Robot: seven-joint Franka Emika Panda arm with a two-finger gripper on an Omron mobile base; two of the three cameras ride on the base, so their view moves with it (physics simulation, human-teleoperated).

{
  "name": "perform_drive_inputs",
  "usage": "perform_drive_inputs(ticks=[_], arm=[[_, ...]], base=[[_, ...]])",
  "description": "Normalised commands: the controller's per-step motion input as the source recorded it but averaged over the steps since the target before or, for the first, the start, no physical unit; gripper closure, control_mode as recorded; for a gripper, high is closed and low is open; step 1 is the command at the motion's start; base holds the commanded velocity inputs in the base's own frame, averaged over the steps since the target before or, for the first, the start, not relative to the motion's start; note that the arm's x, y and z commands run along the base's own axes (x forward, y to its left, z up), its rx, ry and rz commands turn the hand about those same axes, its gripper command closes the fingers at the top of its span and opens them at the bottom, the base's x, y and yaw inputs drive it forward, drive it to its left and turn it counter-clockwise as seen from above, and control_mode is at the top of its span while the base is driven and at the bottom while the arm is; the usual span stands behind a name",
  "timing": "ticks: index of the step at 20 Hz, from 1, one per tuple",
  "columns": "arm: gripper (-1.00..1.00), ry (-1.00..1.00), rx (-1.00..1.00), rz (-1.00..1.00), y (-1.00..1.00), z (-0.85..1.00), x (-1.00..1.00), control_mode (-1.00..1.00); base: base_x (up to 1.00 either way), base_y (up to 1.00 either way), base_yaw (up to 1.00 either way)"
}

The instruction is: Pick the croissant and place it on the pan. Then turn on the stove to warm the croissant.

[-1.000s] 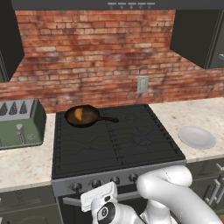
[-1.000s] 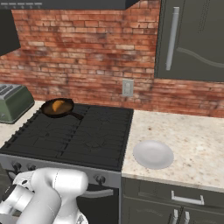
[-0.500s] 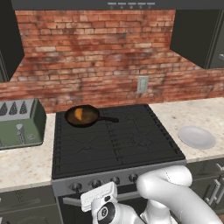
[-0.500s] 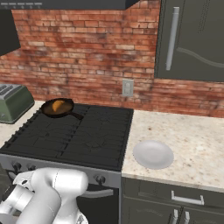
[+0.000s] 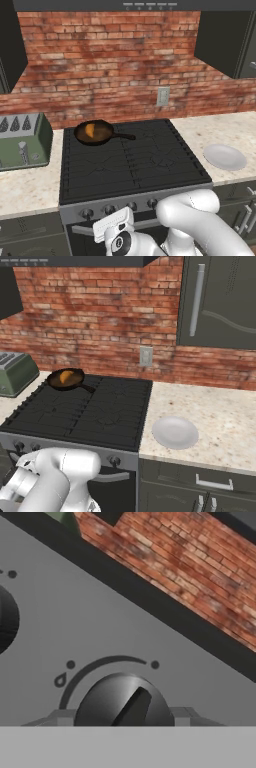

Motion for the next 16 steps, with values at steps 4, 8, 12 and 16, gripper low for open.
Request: perform_drive_inputs(ticks=[4,8,12,16], arm=[[1.00,0.07,-0.06,0.03,0.14,0.13,0.00,-1.00],[1.00,0.10,-0.04,0.03,0.16,0.12,0.01,-1.00],[1.00,0.13,-0.04,0.03,0.16,0.12,0.03,-1.00],[1.00,0.16,-0.02,0.04,0.16,0.18,0.09,-1.00]], base=[[0.00,0.00,0.00],[0.00,0.00,0.00],[0.00,0.00,0.00],[0.00,0.00,0.00]])
